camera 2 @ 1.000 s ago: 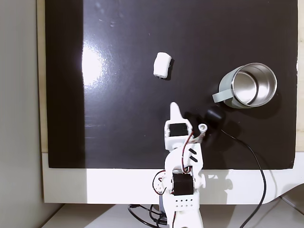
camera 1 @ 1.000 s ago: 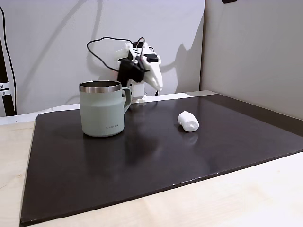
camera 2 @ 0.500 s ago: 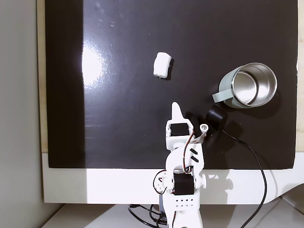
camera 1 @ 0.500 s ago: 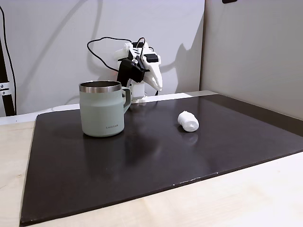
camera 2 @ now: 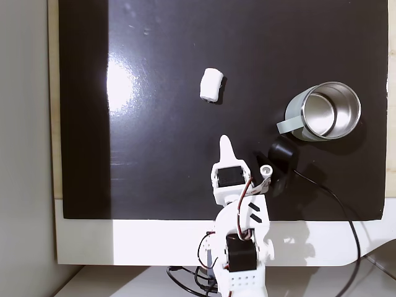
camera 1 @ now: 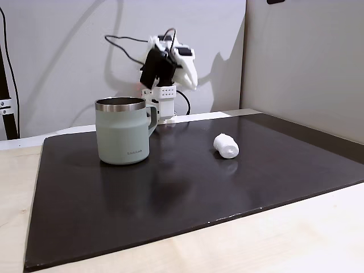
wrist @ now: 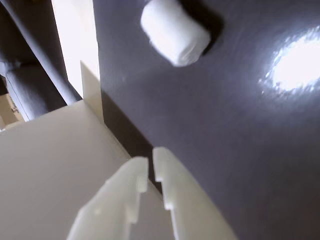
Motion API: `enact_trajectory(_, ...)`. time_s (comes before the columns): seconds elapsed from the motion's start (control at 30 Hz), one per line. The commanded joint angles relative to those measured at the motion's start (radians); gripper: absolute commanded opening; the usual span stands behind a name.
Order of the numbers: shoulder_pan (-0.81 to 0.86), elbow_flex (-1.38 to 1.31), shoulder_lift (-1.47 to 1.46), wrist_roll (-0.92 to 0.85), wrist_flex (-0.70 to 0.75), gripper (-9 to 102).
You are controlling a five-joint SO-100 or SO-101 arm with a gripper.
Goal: Grasp a gauze and put it in the cup.
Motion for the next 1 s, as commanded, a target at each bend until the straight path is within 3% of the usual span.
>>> enact_trajectory(0.0,-0.021,-0.198,-0.084,-0.017,0.046,0)
enact_trajectory(0.53,0.002,-0.844,-0.675,-0.149,0.339,8)
enact_trajectory(0.97,0.087,-1.154,-1.169,-0.526,0.499,20)
